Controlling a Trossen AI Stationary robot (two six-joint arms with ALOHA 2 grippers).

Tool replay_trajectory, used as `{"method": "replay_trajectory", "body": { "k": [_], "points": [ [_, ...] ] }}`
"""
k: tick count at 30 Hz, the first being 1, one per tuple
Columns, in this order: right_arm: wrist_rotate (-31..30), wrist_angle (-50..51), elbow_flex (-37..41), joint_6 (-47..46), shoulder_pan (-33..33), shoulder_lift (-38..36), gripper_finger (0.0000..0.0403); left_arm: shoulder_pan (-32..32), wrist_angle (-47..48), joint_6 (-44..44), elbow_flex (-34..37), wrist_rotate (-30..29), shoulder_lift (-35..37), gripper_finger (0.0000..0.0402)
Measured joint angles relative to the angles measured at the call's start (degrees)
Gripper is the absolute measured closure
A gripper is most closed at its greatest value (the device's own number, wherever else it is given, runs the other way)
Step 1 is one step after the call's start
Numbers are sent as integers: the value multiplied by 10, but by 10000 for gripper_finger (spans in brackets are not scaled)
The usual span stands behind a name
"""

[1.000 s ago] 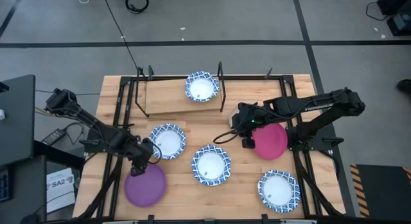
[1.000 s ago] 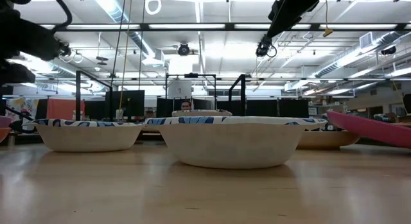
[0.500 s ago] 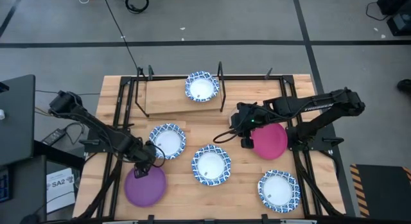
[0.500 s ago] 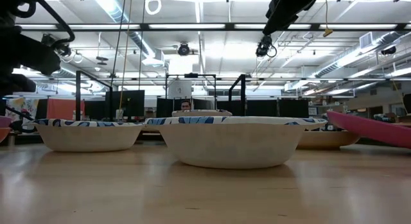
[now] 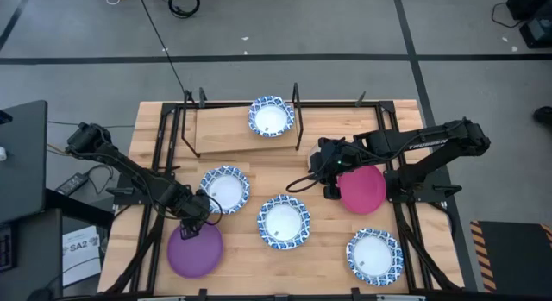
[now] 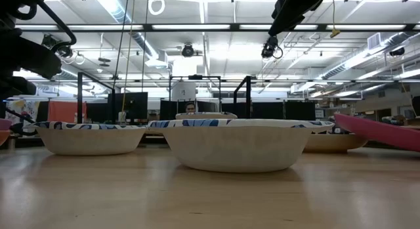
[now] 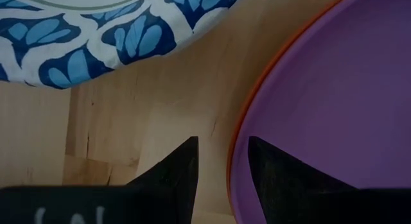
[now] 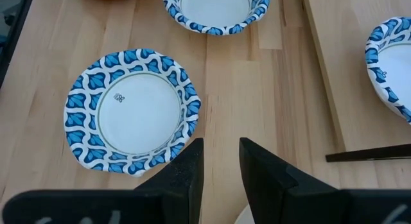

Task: Place and stack plates onto a shelf
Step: Put the violet plate on the shelf

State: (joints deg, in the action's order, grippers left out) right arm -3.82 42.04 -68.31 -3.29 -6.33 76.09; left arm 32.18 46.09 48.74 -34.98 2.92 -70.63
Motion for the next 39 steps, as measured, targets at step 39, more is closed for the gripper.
{"method": "replay_trajectory", "body": {
  "k": [39],
  "points": [
    [0, 0, 0, 0, 0, 0, 298, 0, 0, 1, 0, 58, 2, 387]
  ]
}}
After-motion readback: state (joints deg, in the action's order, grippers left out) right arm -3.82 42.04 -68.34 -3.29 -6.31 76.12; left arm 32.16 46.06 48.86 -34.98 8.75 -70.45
